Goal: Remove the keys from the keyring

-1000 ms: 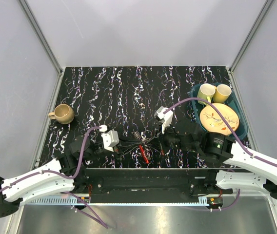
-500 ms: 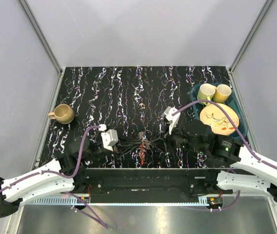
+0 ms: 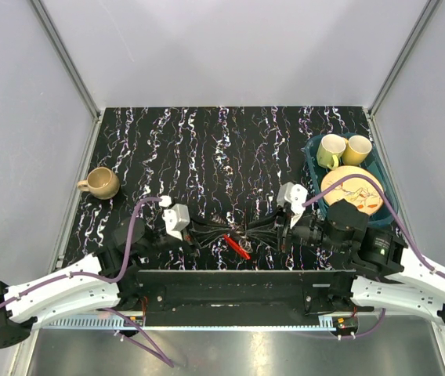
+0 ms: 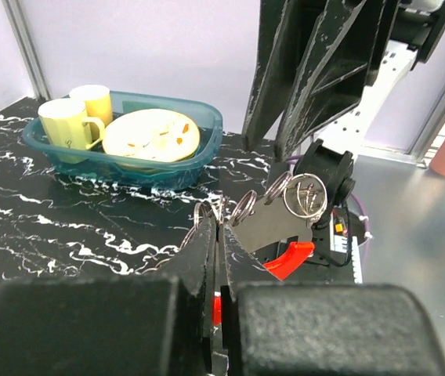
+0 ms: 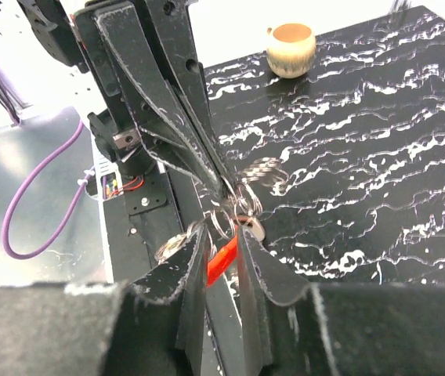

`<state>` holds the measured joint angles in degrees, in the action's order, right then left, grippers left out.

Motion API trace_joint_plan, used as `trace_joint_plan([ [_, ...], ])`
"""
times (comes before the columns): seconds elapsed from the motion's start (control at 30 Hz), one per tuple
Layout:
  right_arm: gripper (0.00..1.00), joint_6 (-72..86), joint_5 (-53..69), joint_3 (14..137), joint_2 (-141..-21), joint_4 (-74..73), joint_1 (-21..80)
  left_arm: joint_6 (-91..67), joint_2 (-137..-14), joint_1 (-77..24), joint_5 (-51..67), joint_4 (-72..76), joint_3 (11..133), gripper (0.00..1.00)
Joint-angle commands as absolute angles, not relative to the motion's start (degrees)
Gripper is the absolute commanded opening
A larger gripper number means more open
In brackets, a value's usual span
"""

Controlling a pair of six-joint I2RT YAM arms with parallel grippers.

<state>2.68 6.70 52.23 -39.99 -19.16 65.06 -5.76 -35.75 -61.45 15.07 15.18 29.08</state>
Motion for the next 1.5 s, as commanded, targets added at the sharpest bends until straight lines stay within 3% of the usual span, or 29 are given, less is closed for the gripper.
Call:
trace_joint_plan([
  [0.0, 0.26, -2.89, 10.54, 52.29, -41.48, -11.78, 64.78, -8.61, -35.51, -61.52, 17.57, 23.90, 29.53, 0.00],
  [0.8, 0.15, -7.91, 14.50, 49.92, -45.09, -8.44, 64.78, -9.40, -37.44, -61.52, 20.39, 24.79, 29.88, 0.00],
  [0.93, 0.00, -8.52, 15.73, 49.40, -45.53, -7.82, 64.78, -9.23, -37.27, -61.52, 19.95, 24.87, 29.71, 0.00],
  [1.1, 0.00, -10.28, 15.73, 48.43, -44.48, -8.70, 64.78, -8.70, -37.96, -61.44, 16.18, 20.33, 30.32, 0.00],
  [1.17, 0.00, -11.77, 13.81, 48.69, -44.12, -10.36, 64.78, -7.83, -38.75, -61.44, 12.94, 17.33, 31.64, 0.07],
  [1.37, 0.00, -19.76, 8.17, 51.93, -48.94, -15.73, 64.25, -4.40, -38.15, -60.21, 8.45, 12.04, 33.31, 0.42],
  [1.47, 0.00, -21.44, 9.92, 54.04, -52.55, -17.05, 61.27, -2.64, -37.79, -59.07, 7.56, 10.03, 33.83, 0.48],
])
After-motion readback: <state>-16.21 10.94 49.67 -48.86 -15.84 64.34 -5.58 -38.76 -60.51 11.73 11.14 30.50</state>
